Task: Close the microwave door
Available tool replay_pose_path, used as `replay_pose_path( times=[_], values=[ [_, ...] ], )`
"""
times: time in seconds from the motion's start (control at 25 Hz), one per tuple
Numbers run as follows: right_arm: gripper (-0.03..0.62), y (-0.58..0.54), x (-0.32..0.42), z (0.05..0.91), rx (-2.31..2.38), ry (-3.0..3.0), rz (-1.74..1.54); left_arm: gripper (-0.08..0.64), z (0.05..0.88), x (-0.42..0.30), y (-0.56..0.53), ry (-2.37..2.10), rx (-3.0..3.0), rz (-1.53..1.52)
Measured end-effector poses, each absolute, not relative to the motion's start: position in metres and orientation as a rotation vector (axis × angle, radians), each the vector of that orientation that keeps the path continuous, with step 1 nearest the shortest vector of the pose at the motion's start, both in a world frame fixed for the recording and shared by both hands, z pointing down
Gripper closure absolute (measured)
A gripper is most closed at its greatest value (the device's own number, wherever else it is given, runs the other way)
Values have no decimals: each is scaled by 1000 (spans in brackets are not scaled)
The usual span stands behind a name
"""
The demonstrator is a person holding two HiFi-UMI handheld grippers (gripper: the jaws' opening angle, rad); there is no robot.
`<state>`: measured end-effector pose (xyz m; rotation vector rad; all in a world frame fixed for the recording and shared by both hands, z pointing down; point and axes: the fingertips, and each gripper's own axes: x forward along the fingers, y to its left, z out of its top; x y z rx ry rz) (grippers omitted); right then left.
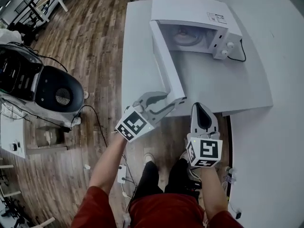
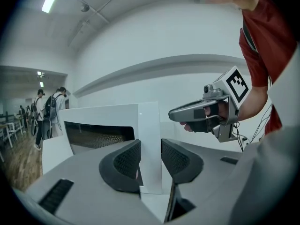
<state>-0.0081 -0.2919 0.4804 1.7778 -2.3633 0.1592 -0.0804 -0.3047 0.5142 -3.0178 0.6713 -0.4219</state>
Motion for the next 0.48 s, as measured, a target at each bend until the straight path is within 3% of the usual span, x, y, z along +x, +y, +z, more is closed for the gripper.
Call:
replay_pose_path(
  times=[0.48],
  values=[
    [566, -314, 74, 471, 1731, -2417, 135, 409, 513, -14, -330, 939, -2976, -413]
  ],
)
